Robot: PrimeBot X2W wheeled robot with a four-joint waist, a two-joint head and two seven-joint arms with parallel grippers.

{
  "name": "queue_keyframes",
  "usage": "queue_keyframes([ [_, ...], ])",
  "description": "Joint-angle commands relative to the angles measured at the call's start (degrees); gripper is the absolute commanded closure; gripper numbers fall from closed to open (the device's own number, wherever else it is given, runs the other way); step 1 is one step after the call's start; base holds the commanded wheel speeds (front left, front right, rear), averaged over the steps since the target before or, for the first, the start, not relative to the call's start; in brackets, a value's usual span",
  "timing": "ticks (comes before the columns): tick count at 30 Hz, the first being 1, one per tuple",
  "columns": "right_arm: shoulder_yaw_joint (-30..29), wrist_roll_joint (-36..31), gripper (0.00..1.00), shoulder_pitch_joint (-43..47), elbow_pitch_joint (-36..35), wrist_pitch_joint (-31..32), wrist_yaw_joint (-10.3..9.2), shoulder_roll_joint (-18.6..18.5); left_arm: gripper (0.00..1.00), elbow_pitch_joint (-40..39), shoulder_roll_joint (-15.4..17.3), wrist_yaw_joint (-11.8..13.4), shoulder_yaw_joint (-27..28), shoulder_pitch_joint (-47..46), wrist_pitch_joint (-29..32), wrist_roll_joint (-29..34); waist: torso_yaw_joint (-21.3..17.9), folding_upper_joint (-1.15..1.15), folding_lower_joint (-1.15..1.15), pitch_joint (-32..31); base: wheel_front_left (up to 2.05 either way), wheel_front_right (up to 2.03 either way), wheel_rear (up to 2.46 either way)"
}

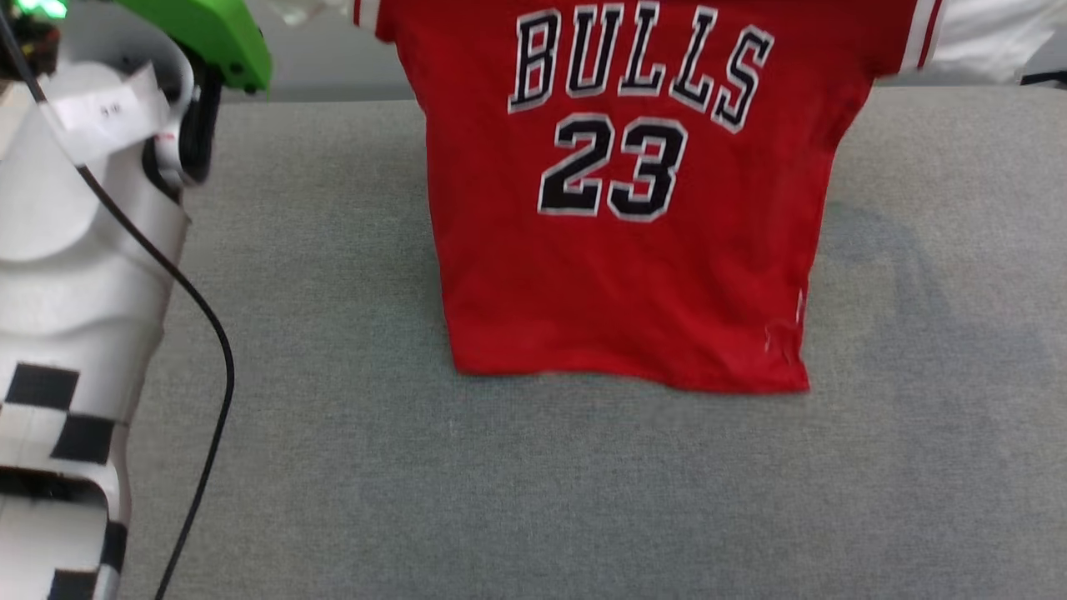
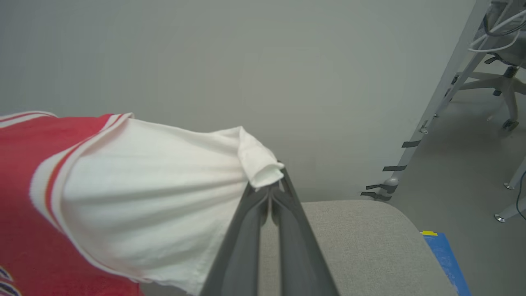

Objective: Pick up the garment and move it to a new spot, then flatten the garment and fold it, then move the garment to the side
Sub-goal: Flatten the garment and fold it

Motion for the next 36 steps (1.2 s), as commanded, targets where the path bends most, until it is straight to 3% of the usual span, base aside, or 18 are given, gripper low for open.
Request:
queue_keyframes([
  [1, -0.71, -0.96, 1.0, -2.59, 0.88, -1.46, -0.11, -0.38, 1.0, 1.88, 0.4, -0.12, 0.4, -3.12, -0.79, 1.04, -0.46, 0.0, 0.0, 1.99, 0.0, 0.0, 0.0],
  [7, -3.03, -3.74, 1.0, -20.16, 7.44, -8.07, -0.11, 1.49, 1.0, 11.41, 0.14, 0.08, 0.95, -20.04, -4.28, 3.2, -1.85, 0.0, 0.0, 9.51, 0.0, 0.0, 0.0],
  [17, -0.92, -3.19, 1.0, -34.64, 14.09, -13.92, -0.11, 3.64, 1.0, 18.17, 0.02, -0.4, 1.8, -32.57, -8.42, 3.67, -2.91, 0.0, 0.0, 18.57, 0.0, 0.0, 0.0],
  [28, 6.12, 1.26, 1.0, -38.42, 19.01, -16.85, -0.11, 6.73, 1.0, 22.74, -1.14, -1.77, 2.26, -34.9, -11.29, 3.33, -3.05, 0.0, 0.0, 25.56, 0.0, 0.0, 0.0],
  [36, 16.02, 8.39, 1.0, -30.19, 18.48, -17.31, -0.11, 8.43, 1.0, 25.2, -2.85, -5.26, 3.51, -27.43, -11.73, 1.21, -3.05, 0.0, 0.0, 23.92, 0.0, 0.0, 0.0],
])
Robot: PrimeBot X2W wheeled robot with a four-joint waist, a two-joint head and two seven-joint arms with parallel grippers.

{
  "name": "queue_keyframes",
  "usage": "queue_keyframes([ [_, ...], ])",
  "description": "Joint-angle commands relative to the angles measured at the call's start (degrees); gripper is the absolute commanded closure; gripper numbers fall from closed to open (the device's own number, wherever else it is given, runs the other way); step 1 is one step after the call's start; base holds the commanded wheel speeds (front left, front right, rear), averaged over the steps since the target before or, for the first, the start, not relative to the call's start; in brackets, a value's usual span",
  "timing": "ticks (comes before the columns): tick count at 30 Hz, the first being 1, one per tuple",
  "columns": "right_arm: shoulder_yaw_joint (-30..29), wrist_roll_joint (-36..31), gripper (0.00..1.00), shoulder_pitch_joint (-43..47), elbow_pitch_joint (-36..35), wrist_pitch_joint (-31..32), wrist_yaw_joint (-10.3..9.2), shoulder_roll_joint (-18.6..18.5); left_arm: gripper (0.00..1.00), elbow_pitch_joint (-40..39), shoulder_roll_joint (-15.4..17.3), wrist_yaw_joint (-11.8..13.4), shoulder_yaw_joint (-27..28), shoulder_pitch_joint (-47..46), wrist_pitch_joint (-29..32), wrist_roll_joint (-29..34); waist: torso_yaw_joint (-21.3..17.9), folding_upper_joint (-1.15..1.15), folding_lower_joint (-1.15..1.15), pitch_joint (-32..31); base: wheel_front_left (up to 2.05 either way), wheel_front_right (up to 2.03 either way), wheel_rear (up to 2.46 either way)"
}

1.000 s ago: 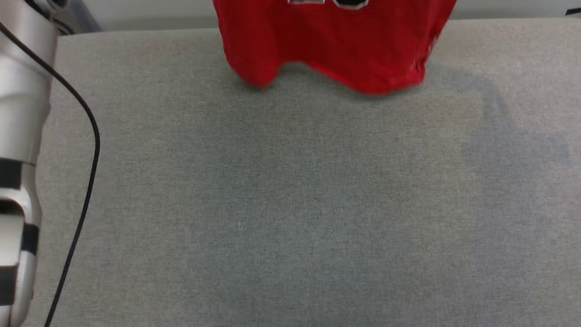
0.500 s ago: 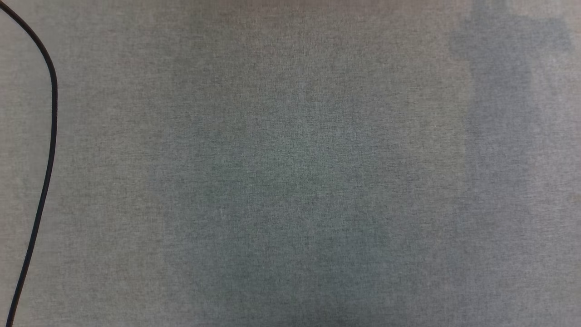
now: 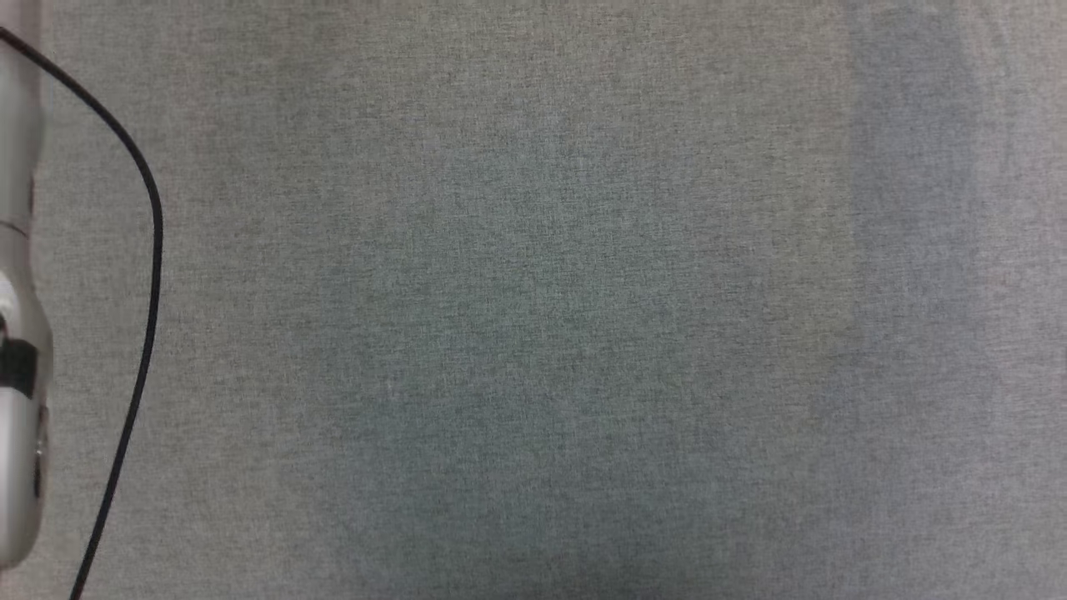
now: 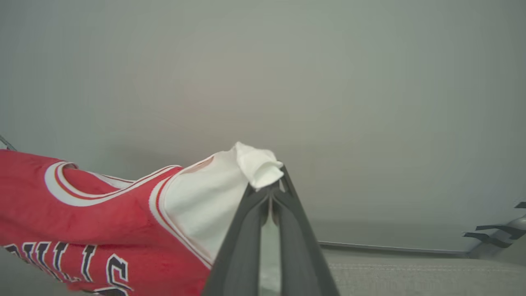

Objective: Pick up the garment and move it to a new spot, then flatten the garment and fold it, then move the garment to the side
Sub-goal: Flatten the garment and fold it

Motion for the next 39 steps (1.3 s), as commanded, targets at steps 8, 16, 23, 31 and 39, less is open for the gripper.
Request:
queue_keyframes([
  [8, 12.01, 8.88, 1.0, 19.83, -6.24, -0.92, -0.05, -1.58, 1.0, -3.83, -0.24, -3.27, 2.26, 19.16, -0.35, -0.97, -0.06, 0.0, -0.01, -7.68, 0.0, 0.0, 0.0],
  [16, 16.9, 15.81, 1.0, 38.52, -13.27, -3.8, -0.05, -5.93, 1.0, -12.68, -2.33, -4.41, 4.15, 41.35, -0.35, -0.3, 1.08, 0.0, -0.01, -15.64, 0.0, 0.0, 0.0],
  [23, 16.37, 19.23, 1.0, 52.56, -19.17, -4.74, -0.05, -9.13, 1.0, -21.58, -2.31, -3.98, 4.4, 57.55, -0.35, 1.33, 1.58, 0.0, -0.01, -22.95, 0.0, 0.0, 0.0],
  [31, 9.05, 19.71, 1.0, 70.98, -26.48, -3.37, -0.05, -11.08, 1.0, -37.64, 0.26, 1.24, 4.68, 77.65, 4.29, -0.37, 1.92, 0.0, -0.01, -30.17, 0.0, 0.0, 0.0],
  [39, 0.58, 17.27, 1.0, 85.49, -32.37, -1.01, -0.05, -7.99, 1.0, -47.95, 1.72, 5.81, 5.45, 92.3, 7.22, -1.94, 1.87, 0.0, -0.01, -33.68, 0.0, 0.0, 0.0],
])
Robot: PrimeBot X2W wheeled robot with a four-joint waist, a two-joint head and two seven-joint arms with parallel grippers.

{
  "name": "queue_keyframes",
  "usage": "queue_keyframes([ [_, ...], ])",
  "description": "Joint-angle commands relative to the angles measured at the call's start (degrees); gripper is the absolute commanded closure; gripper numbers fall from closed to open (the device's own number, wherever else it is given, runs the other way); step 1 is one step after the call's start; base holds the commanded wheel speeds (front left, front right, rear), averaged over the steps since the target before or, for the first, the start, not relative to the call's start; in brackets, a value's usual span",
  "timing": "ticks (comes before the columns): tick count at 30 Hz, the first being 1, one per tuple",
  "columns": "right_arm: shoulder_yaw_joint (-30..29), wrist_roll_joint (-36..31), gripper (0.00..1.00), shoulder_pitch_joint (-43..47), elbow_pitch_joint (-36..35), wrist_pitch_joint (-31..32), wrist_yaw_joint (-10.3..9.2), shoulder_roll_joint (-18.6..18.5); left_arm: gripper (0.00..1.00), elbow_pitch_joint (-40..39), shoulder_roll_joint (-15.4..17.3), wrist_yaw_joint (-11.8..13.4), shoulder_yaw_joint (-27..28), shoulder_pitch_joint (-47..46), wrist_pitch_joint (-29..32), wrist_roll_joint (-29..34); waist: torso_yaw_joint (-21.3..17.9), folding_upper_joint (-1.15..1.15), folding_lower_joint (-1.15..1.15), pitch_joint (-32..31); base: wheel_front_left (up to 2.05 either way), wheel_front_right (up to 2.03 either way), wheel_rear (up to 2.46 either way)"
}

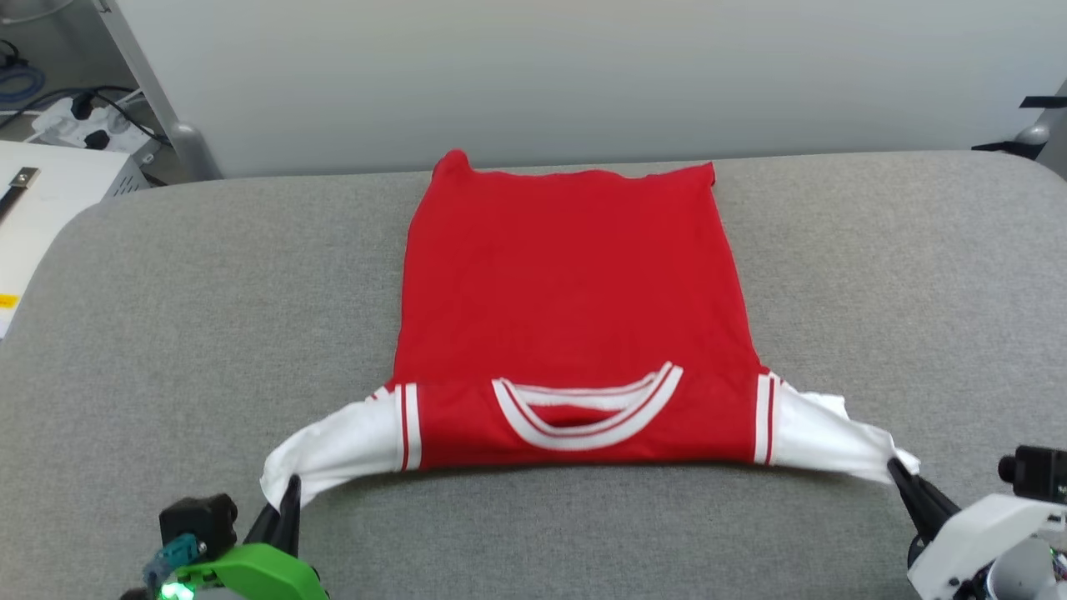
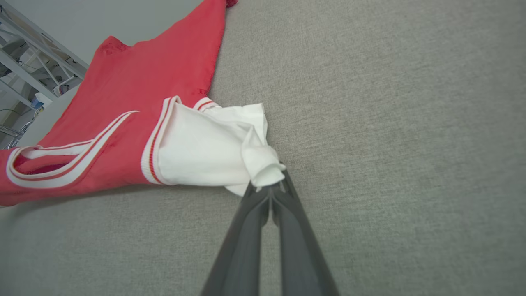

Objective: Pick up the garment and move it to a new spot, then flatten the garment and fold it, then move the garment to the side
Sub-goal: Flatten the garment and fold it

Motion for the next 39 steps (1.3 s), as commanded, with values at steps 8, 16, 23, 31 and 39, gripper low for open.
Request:
queue_keyframes([
  [8, -9.47, -5.25, 1.0, 13.8, -6.23, 3.84, -0.04, 5.43, 1.0, -4.43, 0.12, 3.12, -0.13, 9.47, 1.46, -1.57, 0.52, 0.0, 0.01, -3.6, 0.0, 0.0, 0.0],
  [16, -14.76, -12.19, 0.21, 18.07, -11.79, 7.88, -0.04, 9.96, 1.0, -5.91, -0.24, 3.78, -1.18, 10.27, 1.1, -0.9, 1.08, 0.0, 0.01, -3.3, 0.0, 0.0, 0.0],
  [23, -17.88, -16.88, 0.0, 12.78, -15.1, 8.06, -0.04, 10.85, 1.0, -7.88, -0.74, 4.04, -2.69, 7.79, 1.16, 0.49, 2.81, 0.0, 0.01, -1.19, 0.0, 0.0, 0.0],
  [31, -18.0, -19.89, 0.0, -6.57, -8.88, 10.89, -0.04, 7.92, 1.0, -12.2, -1.27, 4.55, -4.28, 2.89, 0.99, 2.91, 6.61, 0.0, 0.01, 4.74, 0.0, 0.0, 0.0],
  [39, -14.53, -20.79, 0.0, -28.54, 5.33, 15.19, -0.04, 1.88, 1.0, -14.68, -3.65, 3.88, -7.32, -4.06, -0.14, 5.67, 12.71, 0.0, 0.01, 12.62, 0.0, 0.0, 0.0],
])
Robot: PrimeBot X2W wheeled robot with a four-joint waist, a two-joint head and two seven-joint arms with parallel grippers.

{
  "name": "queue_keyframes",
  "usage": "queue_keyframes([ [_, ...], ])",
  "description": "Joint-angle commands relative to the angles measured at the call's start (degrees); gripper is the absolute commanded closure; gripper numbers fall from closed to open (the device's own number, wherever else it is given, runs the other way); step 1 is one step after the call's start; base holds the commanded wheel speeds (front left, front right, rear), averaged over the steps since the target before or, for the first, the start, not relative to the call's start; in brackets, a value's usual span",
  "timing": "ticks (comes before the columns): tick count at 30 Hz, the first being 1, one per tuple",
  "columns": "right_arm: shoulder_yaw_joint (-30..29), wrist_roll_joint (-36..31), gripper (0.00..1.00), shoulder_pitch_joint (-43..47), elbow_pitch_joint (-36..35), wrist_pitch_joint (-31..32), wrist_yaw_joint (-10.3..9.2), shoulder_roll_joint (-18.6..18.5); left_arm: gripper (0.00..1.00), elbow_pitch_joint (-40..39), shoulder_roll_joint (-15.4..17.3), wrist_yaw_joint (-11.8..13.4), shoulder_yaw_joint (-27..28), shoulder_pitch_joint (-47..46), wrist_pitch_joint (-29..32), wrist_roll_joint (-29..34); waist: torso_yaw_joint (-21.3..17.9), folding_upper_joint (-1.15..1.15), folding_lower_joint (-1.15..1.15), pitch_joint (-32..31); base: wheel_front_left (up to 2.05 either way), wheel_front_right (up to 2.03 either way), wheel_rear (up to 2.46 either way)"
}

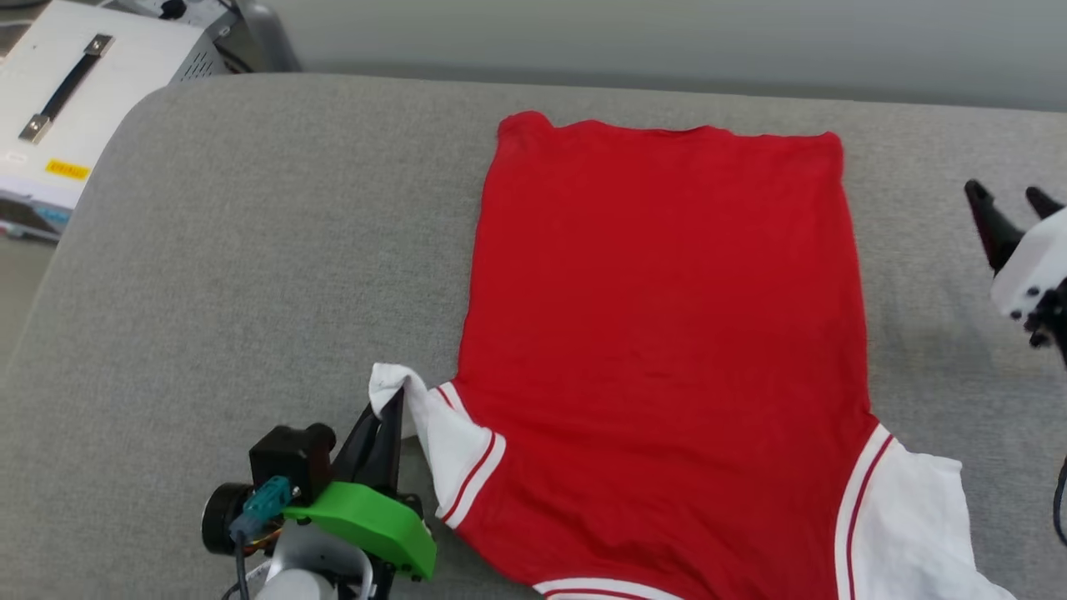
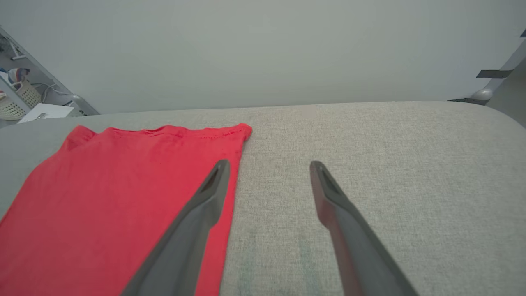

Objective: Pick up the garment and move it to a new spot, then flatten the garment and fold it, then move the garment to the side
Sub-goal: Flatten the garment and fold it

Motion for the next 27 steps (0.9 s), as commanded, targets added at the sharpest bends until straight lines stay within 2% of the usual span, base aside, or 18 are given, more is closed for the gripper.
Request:
queue_keyframes([
  [1, 0.86, -0.49, 0.0, -3.36, 2.42, 1.02, -0.03, -0.9, 1.0, -0.57, -0.64, -0.57, -0.62, -1.81, -0.57, 0.67, 5.52, 0.0, 0.0, 6.08, 0.0, 0.0, 0.0],
  [6, 2.89, -1.62, 0.0, -14.42, 11.56, 5.45, -0.03, -3.69, 1.0, -1.46, -2.21, -1.7, -2.52, -5.41, -1.75, 1.81, 9.07, 0.0, 0.0, 10.81, 0.0, 0.0, 0.0],
  [15, 4.8, -2.83, 0.0, -28.94, 23.34, 14.62, -0.03, -4.73, 1.0, -2.96, -5.06, -3.2, -5.68, -9.33, -3.63, 3.1, 13.59, 0.0, 0.0, 17.46, 0.0, 0.0, 0.0],
  [23, 5.3, -4.97, 0.0, -33.24, 30.59, 17.36, -0.03, -5.31, 1.0, -3.04, -6.61, -4.16, -7.39, -11.06, -4.38, 3.22, 15.13, 0.0, 0.0, 20.82, 0.0, 0.0, 0.0],
  [27, 7.18, -5.04, 0.0, -32.24, 33.97, 21.35, -0.03, -4.48, 1.0, -2.4, -6.92, -4.44, -7.65, -11.48, -4.75, 3.07, 15.21, 0.0, 0.0, 21.25, 0.0, 0.0, 0.0],
])
